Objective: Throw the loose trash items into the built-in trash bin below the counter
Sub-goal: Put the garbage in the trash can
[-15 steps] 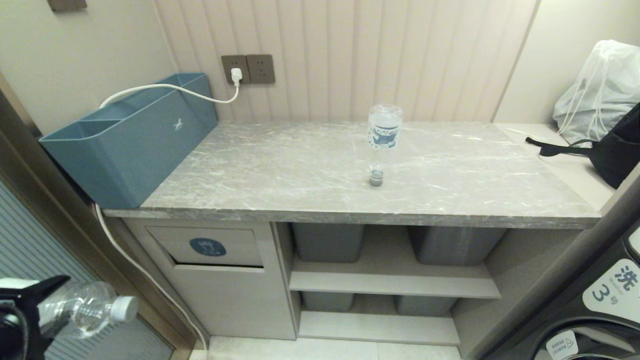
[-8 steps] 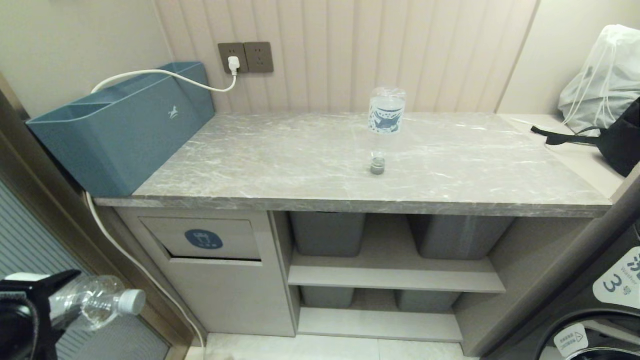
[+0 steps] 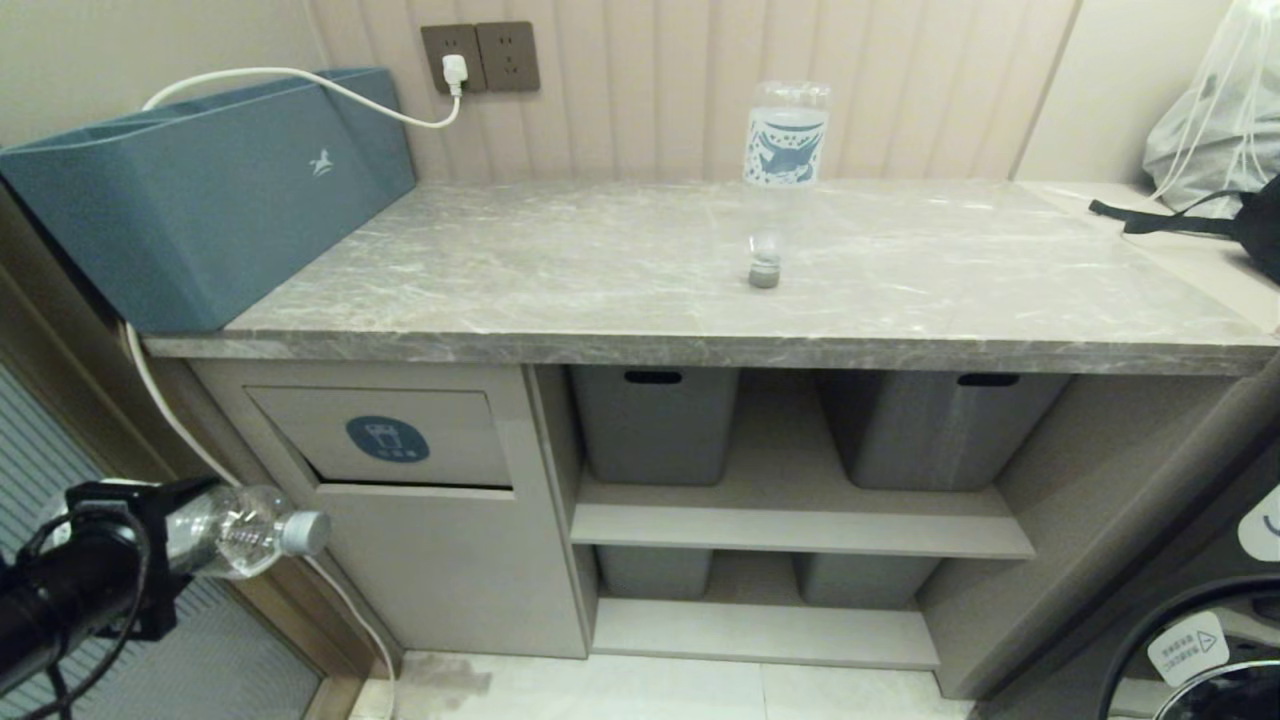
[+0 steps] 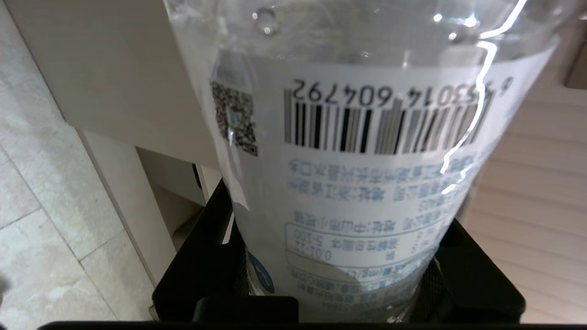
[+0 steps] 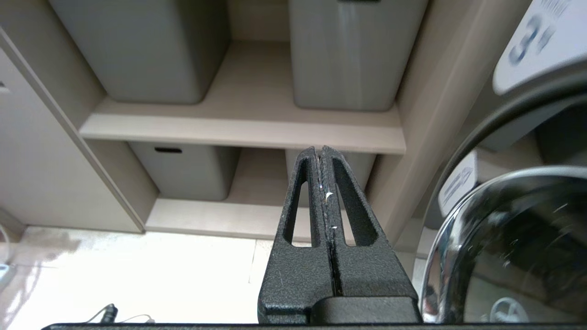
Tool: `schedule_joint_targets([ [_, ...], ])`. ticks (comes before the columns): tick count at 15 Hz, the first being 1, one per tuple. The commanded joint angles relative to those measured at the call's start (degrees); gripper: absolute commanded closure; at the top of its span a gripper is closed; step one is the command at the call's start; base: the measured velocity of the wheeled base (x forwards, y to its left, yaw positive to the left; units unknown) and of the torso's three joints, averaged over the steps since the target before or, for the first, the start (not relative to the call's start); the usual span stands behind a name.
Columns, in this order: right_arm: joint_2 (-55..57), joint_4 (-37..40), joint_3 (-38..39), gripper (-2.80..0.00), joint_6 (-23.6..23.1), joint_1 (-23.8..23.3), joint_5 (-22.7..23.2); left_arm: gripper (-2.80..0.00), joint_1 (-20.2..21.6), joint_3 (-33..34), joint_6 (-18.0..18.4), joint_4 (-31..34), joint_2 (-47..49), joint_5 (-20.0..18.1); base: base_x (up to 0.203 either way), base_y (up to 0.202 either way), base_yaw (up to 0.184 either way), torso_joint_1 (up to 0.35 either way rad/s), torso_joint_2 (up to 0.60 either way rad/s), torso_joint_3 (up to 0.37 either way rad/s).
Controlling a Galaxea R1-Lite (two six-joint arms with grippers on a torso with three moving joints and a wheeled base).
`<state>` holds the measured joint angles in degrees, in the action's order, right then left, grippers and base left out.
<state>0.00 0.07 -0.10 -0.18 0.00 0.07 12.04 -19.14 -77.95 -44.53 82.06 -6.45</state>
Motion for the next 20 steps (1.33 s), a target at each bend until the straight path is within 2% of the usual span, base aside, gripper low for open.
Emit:
schedule_joint_targets([
  [1, 0.0, 0.0, 0.0, 0.0, 0.0, 0.0, 0.0, 0.0, 0.0, -1.1, -0.4, -2.3, 6.0, -0.1, 0.0, 0.0, 0.0, -0.212, 0.51, 0.293],
  [8, 0.0, -0.1, 0.1, 0.0, 0.2, 0.0, 0.0, 0.0, -0.8, -2.2, -0.5, -13.0, 18.4, -0.9, 0.0, 0.0, 0.0, -0.172, 0.43, 0.261],
  [12, 0.0, -0.1, 0.1, 0.0, 0.2, 0.0, 0.0, 0.0, -2.5, -8.5, -1.3, -21.4, 26.4, -0.4, 0.0, 0.0, 0.0, -0.021, 0.07, 0.045],
  [17, 0.0, -0.1, 0.1, 0.0, 0.2, 0.0, 0.0, 0.0, -8.0, -20.4, -3.6, -23.6, 35.6, 9.7, 0.0, 0.0, 0.0, 0.0, 0.0, 0.0],
  [20, 0.0, -0.1, 0.1, 0.0, 0.2, 0.0, 0.0, 0.0, -9.1, -24.4, -3.6, -23.7, 38.7, 10.8, 0.0, 0.0, 0.0, 0.0, 0.0, 0.0],
])
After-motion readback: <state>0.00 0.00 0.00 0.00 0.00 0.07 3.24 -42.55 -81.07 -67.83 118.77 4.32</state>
